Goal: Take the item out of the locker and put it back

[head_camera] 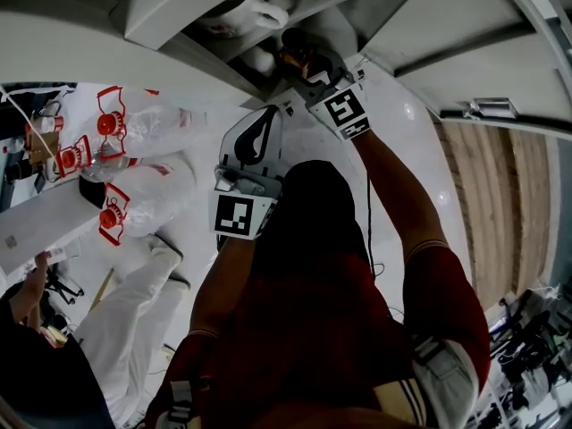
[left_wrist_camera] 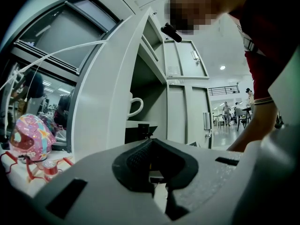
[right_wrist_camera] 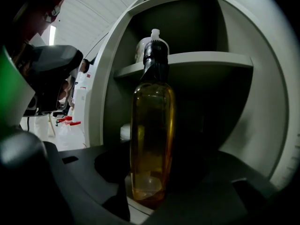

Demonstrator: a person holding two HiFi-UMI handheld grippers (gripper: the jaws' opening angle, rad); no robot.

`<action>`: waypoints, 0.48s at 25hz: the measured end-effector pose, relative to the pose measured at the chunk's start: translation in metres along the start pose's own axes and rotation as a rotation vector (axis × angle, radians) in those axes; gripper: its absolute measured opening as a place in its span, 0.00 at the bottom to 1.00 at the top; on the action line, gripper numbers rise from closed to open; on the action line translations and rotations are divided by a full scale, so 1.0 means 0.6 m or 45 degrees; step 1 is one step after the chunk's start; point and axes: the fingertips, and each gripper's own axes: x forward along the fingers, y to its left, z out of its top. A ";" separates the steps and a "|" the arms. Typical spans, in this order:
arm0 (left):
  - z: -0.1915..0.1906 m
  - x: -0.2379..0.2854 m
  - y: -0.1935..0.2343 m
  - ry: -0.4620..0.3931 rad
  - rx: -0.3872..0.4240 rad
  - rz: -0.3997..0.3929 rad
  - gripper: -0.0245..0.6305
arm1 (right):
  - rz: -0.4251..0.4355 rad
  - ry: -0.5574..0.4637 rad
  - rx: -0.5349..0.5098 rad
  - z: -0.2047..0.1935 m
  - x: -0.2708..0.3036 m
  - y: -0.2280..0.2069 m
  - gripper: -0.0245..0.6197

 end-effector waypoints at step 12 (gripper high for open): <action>-0.005 -0.004 0.002 0.011 -0.003 -0.003 0.05 | 0.080 0.003 0.012 0.001 0.016 0.005 0.34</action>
